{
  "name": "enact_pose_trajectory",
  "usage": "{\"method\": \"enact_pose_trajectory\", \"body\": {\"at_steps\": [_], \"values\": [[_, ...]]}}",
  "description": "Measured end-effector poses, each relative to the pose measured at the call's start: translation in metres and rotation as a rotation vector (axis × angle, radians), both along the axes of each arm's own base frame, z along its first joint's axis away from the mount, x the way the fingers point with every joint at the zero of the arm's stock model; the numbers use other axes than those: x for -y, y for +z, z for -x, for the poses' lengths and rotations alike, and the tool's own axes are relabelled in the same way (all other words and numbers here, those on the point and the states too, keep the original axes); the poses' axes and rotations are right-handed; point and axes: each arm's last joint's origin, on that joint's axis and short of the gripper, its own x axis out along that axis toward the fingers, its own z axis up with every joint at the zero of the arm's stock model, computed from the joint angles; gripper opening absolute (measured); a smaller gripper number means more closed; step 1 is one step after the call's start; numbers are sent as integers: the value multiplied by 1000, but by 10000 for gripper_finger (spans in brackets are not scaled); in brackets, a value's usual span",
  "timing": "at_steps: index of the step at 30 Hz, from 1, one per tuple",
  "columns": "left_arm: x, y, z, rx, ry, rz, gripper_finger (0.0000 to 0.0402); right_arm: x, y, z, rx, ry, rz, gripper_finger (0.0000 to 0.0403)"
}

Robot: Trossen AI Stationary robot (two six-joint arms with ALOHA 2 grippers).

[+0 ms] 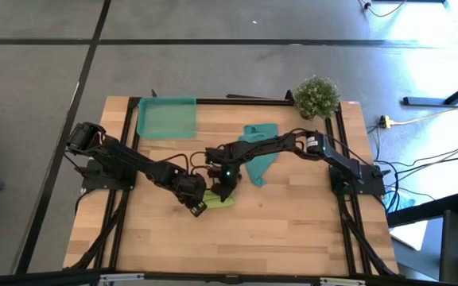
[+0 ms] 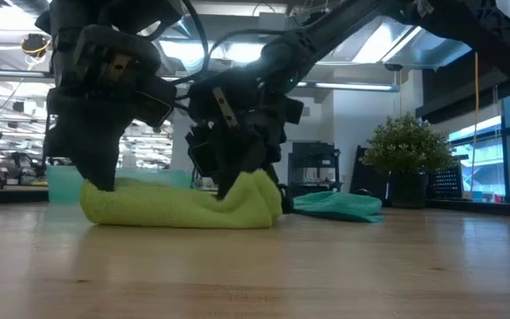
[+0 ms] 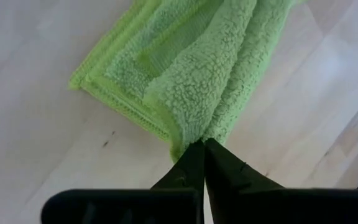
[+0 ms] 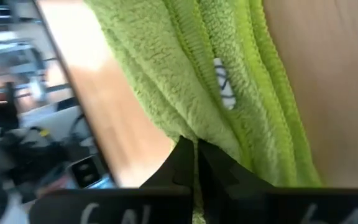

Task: Roll microfiber towels into tight, uniform cylinder then place into a basket
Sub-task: Roll the green microfiber cloth

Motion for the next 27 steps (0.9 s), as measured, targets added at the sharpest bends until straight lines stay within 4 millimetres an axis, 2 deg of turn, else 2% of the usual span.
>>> {"method": "enact_pose_trajectory", "body": {"at_steps": [9,21,27], "values": [[-1,0,0,13,-25,-44,0,-23,0,-2,40,58,146,6],[-4,0,-2,47,52,-144,0,-24,0,-2,44,59,152,6],[-5,-13,-4,-3,61,-174,0,-24,0,-2,45,60,147,6]]}}
